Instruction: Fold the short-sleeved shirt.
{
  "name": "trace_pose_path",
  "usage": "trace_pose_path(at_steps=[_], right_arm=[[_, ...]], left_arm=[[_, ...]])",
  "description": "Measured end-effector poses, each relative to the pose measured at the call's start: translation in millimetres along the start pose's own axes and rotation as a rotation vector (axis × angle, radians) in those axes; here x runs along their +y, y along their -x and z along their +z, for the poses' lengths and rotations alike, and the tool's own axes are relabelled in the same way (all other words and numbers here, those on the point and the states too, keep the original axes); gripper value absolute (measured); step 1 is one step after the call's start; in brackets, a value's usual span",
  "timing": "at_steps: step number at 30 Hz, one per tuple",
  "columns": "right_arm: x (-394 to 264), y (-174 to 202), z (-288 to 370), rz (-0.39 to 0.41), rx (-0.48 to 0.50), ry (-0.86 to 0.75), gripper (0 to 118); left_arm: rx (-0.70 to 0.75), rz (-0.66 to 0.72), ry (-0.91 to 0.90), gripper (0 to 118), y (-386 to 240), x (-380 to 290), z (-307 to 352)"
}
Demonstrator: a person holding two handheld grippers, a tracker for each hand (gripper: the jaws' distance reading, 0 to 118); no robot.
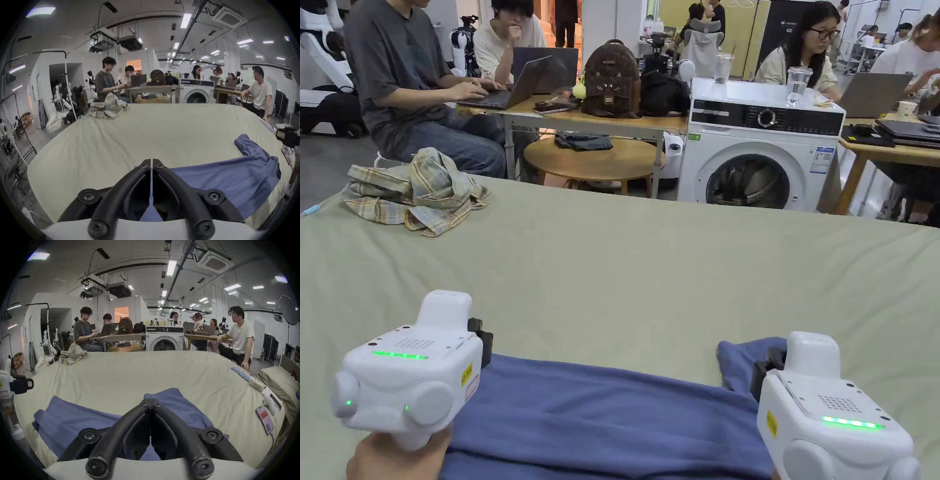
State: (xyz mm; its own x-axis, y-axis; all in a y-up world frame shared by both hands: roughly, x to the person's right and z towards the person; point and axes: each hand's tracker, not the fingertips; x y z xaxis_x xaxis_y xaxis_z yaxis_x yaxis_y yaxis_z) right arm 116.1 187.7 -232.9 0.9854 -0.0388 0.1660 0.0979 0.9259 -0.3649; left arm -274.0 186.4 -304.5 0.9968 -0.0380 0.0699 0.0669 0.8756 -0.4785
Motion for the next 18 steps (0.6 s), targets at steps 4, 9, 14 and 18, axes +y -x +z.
trace_pose_path(at_steps=[4,9,14,18], right_arm=[[-2,0,-14,-0.005,0.008,0.045,0],[-4,-3,-27,0.021,-0.002,0.097,0],[-11,-11,-36,0.04,-0.009,0.128,0],[-14,-18,-37,0.037,-0.015,0.147,0]], left_arm=[[-0.002,0.055,0.128,0,22,14,-43],[-0.069,0.078,0.32,0,48,31,-104],[-0.157,0.071,0.52,28,61,40,-151],[-0.12,0.071,0.635,47,52,25,-170]])
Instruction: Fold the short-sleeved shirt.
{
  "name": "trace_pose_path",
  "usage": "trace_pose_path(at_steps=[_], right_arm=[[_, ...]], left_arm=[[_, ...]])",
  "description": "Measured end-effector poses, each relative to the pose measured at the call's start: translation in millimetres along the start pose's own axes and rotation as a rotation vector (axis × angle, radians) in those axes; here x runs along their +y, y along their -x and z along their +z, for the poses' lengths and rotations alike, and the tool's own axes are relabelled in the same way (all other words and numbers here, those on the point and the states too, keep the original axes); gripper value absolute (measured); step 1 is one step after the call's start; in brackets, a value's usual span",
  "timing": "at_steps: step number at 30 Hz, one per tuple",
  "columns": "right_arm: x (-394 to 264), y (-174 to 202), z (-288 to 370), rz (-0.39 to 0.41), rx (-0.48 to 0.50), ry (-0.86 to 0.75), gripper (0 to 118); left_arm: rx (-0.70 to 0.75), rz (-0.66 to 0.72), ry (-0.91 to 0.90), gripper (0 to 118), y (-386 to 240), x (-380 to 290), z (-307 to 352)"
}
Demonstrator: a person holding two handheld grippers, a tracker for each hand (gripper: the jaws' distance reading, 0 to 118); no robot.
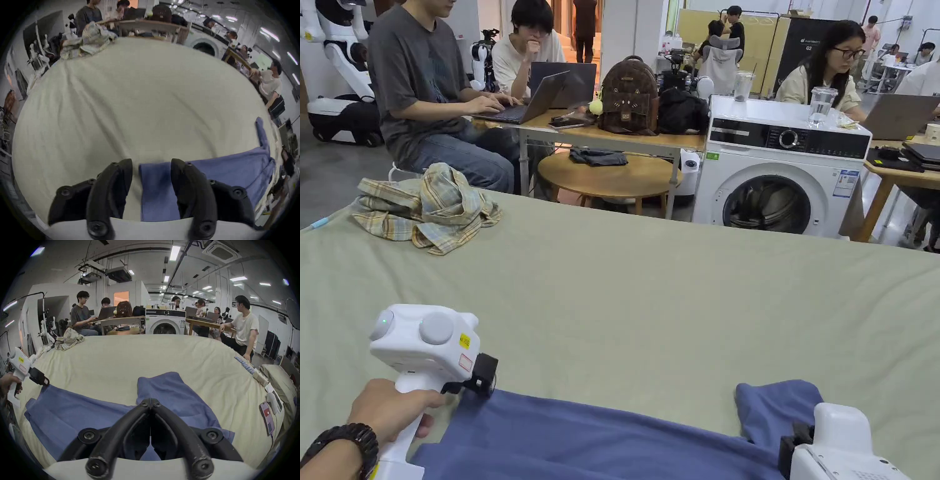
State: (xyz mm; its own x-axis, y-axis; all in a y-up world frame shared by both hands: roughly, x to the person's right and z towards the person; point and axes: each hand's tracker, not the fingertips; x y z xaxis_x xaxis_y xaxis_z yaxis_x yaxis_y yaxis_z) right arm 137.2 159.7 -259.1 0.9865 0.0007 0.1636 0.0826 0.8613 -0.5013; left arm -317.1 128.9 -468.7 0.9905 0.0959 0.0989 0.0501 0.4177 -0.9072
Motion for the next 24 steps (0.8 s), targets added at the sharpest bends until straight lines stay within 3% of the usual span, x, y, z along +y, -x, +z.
trace_pose_path(at_steps=[4,5,8,17,20,22,24], right_arm=[[-2,-6,-2,0.009,-0.011,0.012,0],[-2,-8,-2,0.015,-0.016,0.016,0],[3,-14,-3,0.019,-0.024,0.022,0],[41,-47,-42,0.014,-0.053,0.135,0],[55,-68,-76,0.002,-0.042,0.239,18],[62,-82,-98,-0.003,-0.047,0.295,38],[66,-93,-118,-0.004,-0.071,0.327,45]], left_arm=[[0.046,-0.033,-0.024,45,-4,-6,-19],[0.057,-0.051,-0.052,39,-10,-8,-16],[0.064,-0.127,-0.071,0,-21,-15,-16],[0.014,-0.069,-0.222,0,-18,-35,18],[0.01,-0.071,-0.246,0,-25,-48,32],[-0.002,-0.061,-0.27,0,-25,-55,39],[0.002,-0.06,-0.274,0,-27,-58,44]])
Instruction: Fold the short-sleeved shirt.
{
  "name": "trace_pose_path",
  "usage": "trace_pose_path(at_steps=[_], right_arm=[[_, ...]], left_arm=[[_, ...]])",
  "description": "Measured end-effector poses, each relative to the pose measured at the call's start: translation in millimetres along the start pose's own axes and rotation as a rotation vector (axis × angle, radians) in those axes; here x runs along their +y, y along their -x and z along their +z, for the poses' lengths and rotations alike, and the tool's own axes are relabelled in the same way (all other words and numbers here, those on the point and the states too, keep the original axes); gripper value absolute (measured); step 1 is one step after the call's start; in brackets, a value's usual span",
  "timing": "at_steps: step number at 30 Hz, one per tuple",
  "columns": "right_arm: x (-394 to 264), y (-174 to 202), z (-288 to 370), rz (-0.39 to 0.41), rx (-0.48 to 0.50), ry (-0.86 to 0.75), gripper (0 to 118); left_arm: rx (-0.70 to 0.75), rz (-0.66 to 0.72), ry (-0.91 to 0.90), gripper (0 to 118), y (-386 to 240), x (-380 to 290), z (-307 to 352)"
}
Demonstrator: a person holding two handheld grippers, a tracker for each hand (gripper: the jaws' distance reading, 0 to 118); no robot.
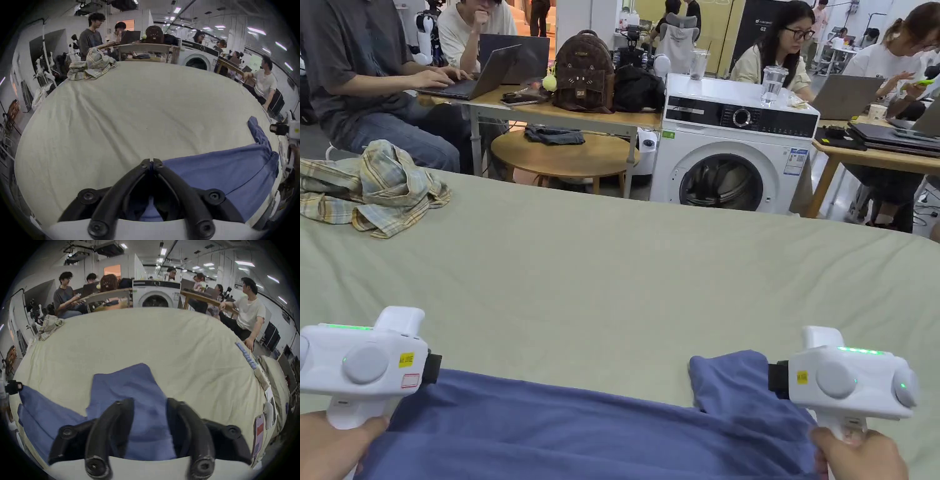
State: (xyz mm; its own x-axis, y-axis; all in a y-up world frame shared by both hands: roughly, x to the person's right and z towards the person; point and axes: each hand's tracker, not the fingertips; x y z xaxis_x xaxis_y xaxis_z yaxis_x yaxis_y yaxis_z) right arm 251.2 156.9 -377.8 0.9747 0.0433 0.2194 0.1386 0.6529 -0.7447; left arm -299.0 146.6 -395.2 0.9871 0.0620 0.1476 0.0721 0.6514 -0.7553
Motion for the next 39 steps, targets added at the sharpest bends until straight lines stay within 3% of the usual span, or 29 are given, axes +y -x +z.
trace_pose_path(at_steps=[2,6,11,14,15,17,21,26,39], right_arm=[[8,-9,-16,-0.017,0.019,0.065,54],[14,-16,-42,-0.039,0.068,0.158,60],[10,-9,-65,0.027,0.079,0.235,60],[8,-9,-70,0.02,0.066,0.232,56],[9,-8,-69,0.021,0.069,0.23,46],[11,-8,-66,0.058,0.105,0.2,0],[8,-3,-48,0.153,0.101,0.164,0],[0,-13,-6,0.068,0.134,0.053,0],[-62,-36,125,0.025,0.123,-0.114,0]], left_arm=[[-0.003,-0.001,-0.012,0,-1,-2,6],[-0.005,-0.014,-0.021,0,1,-3,7],[-0.006,-0.004,-0.018,0,1,-4,8],[-0.004,-0.003,-0.015,0,1,-5,9],[-0.002,-0.004,-0.013,0,2,-5,7],[-0.004,-0.01,-0.011,0,1,-5,7],[-0.006,-0.003,-0.017,0,-2,-6,10],[-0.008,0.01,-0.041,0,4,-6,19],[-0.055,0.053,-0.127,0,18,-33,83]])
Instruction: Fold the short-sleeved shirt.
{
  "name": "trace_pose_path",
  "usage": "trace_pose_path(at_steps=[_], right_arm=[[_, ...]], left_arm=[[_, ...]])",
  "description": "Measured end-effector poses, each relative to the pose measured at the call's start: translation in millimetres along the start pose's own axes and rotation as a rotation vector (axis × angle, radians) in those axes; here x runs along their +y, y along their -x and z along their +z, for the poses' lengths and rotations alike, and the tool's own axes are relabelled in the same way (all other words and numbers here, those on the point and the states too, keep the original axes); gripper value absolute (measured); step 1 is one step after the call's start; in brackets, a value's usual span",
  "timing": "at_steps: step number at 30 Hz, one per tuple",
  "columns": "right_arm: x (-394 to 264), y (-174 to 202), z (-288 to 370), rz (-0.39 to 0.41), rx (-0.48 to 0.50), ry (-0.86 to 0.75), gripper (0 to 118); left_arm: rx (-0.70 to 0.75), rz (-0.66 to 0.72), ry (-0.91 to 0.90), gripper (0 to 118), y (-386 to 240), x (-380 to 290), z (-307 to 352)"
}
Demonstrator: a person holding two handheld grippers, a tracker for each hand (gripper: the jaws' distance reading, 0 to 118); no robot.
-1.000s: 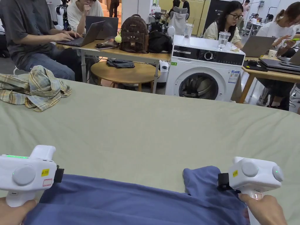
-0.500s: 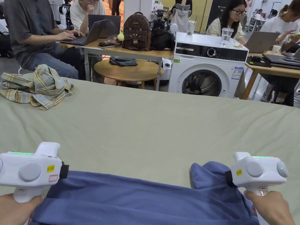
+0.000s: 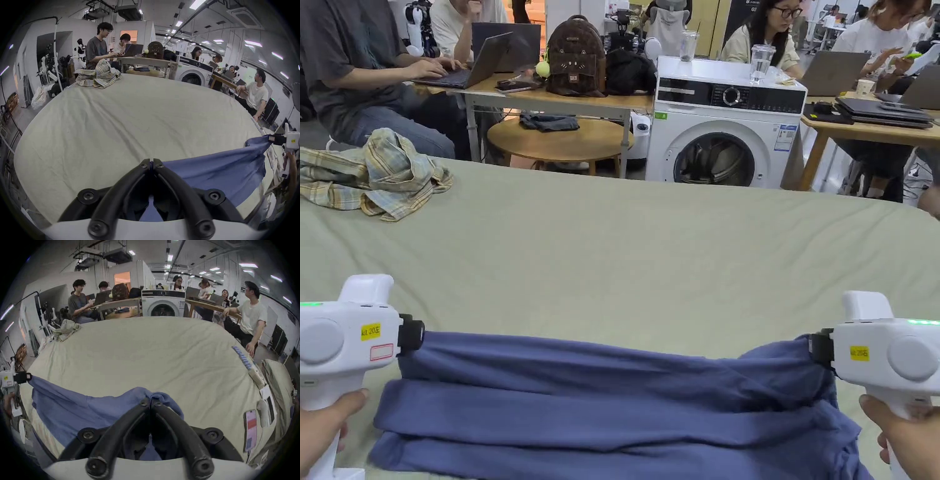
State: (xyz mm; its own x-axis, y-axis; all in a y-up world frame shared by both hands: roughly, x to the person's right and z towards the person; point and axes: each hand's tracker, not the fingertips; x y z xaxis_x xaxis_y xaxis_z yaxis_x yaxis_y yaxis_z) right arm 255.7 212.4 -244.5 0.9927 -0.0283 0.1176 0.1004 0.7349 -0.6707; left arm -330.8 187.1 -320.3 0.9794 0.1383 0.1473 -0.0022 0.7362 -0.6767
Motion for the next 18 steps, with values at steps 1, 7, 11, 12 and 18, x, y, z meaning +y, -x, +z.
trace_pose_path(at_steps=[1,7,11,12,18], right_arm=[[-5,0,8,0.002,0.001,0.0,0],[-33,4,41,0.019,-0.004,0.043,0],[-53,6,46,0.053,-0.031,0.149,0],[-59,7,45,0.06,-0.031,0.166,0],[-97,5,19,0.085,-0.066,0.329,0]], left_arm=[[-0.005,0.002,-0.003,0,1,-2,4],[-0.039,0.017,0.016,0,9,-28,27],[-0.045,0.009,0.069,0,14,-47,30],[-0.044,0.009,0.086,0,15,-52,29],[-0.051,0.027,0.194,0,26,-75,13]])
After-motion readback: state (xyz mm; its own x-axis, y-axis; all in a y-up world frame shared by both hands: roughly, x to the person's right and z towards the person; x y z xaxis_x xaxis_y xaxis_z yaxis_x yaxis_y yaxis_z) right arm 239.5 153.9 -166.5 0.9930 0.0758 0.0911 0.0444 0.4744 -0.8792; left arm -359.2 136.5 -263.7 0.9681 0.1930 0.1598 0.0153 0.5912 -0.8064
